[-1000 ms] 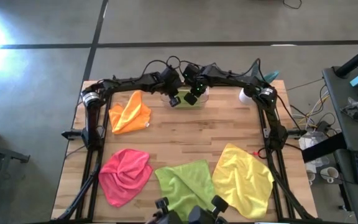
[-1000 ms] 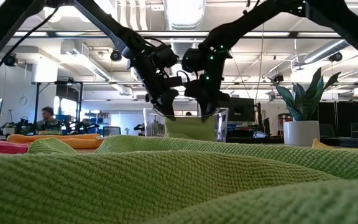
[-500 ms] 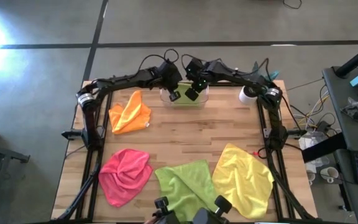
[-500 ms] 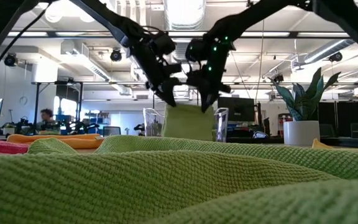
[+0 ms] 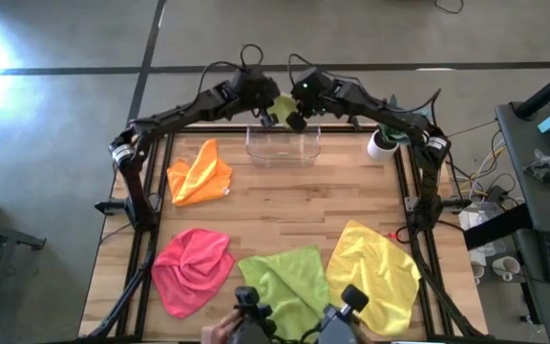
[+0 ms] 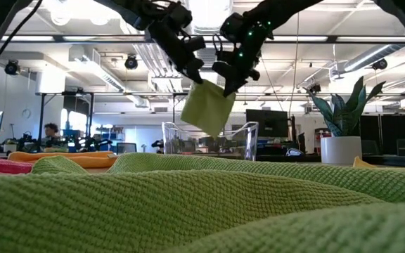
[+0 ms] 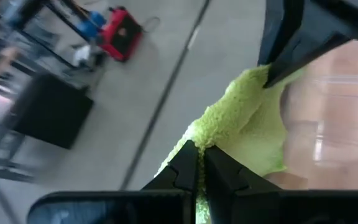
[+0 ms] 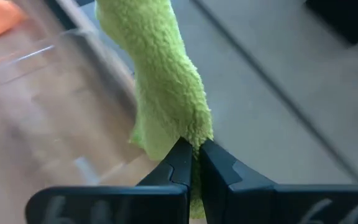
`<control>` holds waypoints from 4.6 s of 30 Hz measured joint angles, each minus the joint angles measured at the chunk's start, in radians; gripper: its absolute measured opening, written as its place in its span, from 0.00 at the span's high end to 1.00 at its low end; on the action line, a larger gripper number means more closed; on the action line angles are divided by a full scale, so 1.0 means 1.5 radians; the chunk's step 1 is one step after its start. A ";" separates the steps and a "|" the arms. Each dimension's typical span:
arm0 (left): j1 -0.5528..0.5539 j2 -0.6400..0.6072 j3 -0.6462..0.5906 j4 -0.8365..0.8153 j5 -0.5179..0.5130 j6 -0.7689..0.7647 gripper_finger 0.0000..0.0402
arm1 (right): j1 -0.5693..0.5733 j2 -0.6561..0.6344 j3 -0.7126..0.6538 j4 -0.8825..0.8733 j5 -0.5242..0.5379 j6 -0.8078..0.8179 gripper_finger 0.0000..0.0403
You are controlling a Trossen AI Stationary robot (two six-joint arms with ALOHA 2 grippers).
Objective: Fold microfiber towels
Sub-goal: Put the top green microfiber towel into the transparent bin, then fold the green microfiber towel on the table
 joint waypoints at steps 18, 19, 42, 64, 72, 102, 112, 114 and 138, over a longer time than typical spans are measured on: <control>0.061 0.079 -0.003 0.078 0.023 0.020 1.00 | -0.040 0.028 0.001 0.073 0.018 -0.179 0.98; 0.060 0.083 -0.003 0.072 0.023 0.019 1.00 | -0.040 0.032 0.000 0.059 0.012 -0.178 0.98; 0.002 0.073 -0.004 -0.250 0.171 -0.035 1.00 | 0.010 0.065 -0.030 -0.137 -0.168 -0.100 0.98; -0.012 0.073 -0.116 -0.231 0.262 -0.070 1.00 | 0.024 0.108 -0.031 -0.183 -0.256 -0.090 0.98; -0.018 0.073 -0.117 -0.228 0.248 -0.070 0.85 | 0.023 0.108 -0.024 -0.199 -0.244 -0.091 0.90; -0.019 -0.179 -0.128 -0.219 0.210 -0.127 0.61 | -0.004 0.115 -0.013 -0.096 -0.309 -0.013 0.96; -0.027 -0.236 -0.247 -0.277 0.209 -0.218 0.61 | 0.011 0.025 0.002 -0.195 -0.306 -0.039 0.98; -0.031 -0.254 -0.283 -0.275 0.209 -0.238 0.61 | 0.026 0.007 0.001 -0.234 -0.305 -0.048 0.98; -0.201 -0.325 -0.502 -0.228 0.345 -0.377 0.61 | 0.289 -0.177 -0.300 -0.221 -0.413 0.059 0.98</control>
